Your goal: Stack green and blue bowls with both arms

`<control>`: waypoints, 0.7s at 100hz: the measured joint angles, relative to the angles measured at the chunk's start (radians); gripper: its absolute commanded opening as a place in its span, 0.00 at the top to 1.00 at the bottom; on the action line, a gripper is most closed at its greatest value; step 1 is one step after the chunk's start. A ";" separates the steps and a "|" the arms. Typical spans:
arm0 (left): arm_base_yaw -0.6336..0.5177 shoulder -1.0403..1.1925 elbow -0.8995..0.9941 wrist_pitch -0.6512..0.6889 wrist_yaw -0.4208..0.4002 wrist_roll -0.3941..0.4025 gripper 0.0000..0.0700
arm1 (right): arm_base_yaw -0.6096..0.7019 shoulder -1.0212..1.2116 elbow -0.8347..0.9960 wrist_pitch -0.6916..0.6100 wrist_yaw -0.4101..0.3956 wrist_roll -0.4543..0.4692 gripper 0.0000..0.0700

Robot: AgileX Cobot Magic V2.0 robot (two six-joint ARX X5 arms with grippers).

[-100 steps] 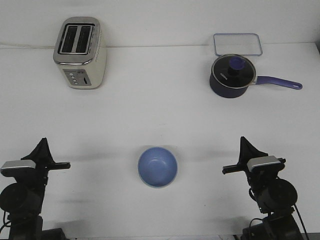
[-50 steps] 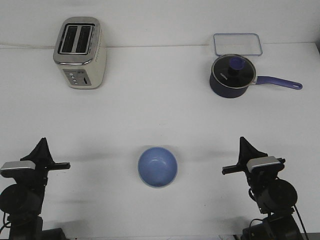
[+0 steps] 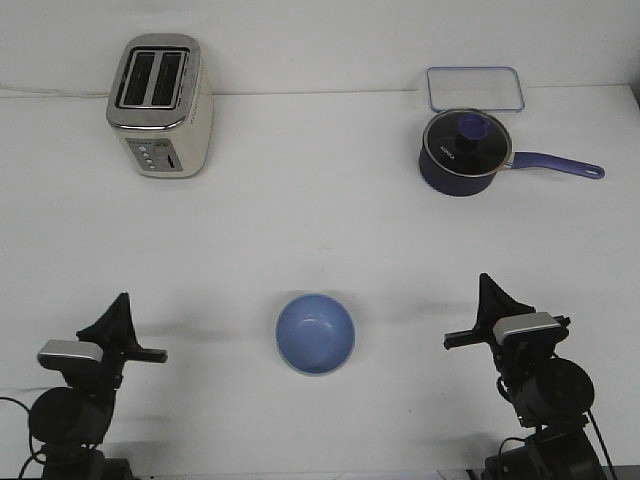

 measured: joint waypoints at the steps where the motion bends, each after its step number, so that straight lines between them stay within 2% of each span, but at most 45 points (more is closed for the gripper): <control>1: -0.001 -0.008 -0.012 -0.001 0.000 -0.001 0.98 | 0.000 0.000 0.000 0.000 0.000 0.000 1.00; 24: -0.001 -0.211 -0.136 -0.032 -0.003 -0.044 0.98 | 0.000 0.000 0.000 0.000 0.000 0.000 1.00; 70: -0.003 -0.210 -0.148 0.002 -0.005 -0.051 0.98 | 0.000 0.000 0.000 0.003 0.000 0.000 1.00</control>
